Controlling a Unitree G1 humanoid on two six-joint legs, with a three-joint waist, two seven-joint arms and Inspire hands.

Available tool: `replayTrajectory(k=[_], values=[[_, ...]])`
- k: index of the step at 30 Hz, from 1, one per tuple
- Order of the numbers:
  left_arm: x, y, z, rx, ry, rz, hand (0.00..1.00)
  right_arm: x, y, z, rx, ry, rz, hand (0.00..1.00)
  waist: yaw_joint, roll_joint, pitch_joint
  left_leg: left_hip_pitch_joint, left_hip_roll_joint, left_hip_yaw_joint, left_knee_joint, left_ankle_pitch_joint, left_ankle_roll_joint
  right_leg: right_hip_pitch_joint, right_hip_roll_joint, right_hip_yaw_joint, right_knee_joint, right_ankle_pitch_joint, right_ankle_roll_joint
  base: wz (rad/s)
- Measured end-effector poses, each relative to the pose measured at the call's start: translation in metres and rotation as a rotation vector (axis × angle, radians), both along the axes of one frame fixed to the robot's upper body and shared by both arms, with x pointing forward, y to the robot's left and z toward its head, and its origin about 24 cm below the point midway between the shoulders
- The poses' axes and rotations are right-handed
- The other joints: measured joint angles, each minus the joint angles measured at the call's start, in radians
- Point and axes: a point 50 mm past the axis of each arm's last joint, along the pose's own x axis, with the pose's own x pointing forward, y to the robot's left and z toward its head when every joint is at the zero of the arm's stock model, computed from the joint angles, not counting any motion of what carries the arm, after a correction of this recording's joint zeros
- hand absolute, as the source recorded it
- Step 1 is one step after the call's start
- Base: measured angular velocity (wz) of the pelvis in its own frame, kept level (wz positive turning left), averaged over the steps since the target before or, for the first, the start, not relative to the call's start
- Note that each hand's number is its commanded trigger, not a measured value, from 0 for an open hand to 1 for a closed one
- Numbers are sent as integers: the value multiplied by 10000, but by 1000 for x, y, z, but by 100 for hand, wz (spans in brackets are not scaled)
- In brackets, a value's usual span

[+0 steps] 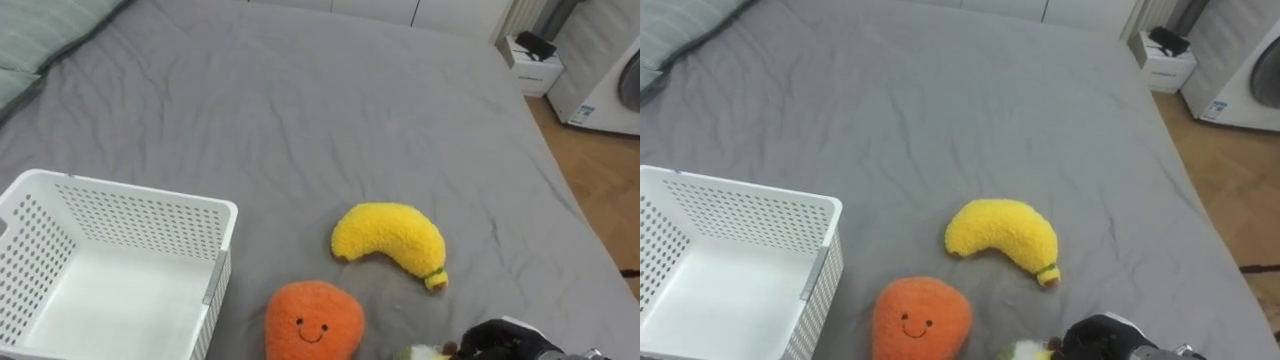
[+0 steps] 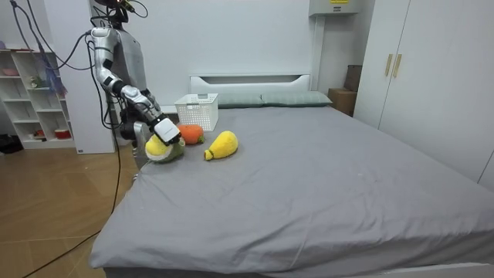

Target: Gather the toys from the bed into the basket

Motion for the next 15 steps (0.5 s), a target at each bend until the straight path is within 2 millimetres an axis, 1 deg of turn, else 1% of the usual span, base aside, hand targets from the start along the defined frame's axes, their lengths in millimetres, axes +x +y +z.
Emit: replayTrajectory(k=[1,4,7,8,9,11,12,13,15], values=[[-1,0,0,81,8,-27,0,3,1,4,-53,-226,47,100,-43,-16,-11,0,1,-1,4,0,0,1,-1,1,3,0,0,0],[-3,-2,0,72,29,-45,0,10,2,12,-210,-798,82,100,-138,-19,-9,4,-1,-5,14,2,2,12,-4,-5,16,0,0,1],[-3,-4,-1,40,23,-47,0,29,8,37,-485,-2214,429,100,-241,-14,-2,16,-4,-29,15,13,0,57,0,-29,-7,0,0,1],[-3,-4,-1,37,25,-44,0,32,9,41,-522,-2451,438,100,-238,-12,4,34,-3,-23,12,13,0,67,2,-26,-7,0,0,0],[-2,-4,-1,36,13,-41,0,37,8,48,-617,-2847,376,100,-229,12,64,106,-6,-14,-7,12,0,124,4,-16,-14,0,0,0],[-2,-4,-1,41,-21,-47,0,44,10,58,-825,-3367,423,100,-210,-14,74,135,-12,-16,-27,13,0,149,2,-11,-17,-1,1,0],[-2,-4,-1,37,-25,-52,0,51,12,67,-905,-3847,532,100,-209,-41,87,139,-17,-16,-27,14,1,150,-3,-5,-10,0,0,0],[-2,-4,-1,36,-26,-52,0,55,13,72,-932,-4075,570,100,-213,-44,90,140,-18,-16,-27,15,4,150,-5,-5,-10,0,0,0],[-1,-4,-1,31,-57,-54,0,68,17,87,-1062,-4856,672,100,-181,-70,94,125,-16,-1,-22,15,4,118,-5,6,9,0,1,0]])
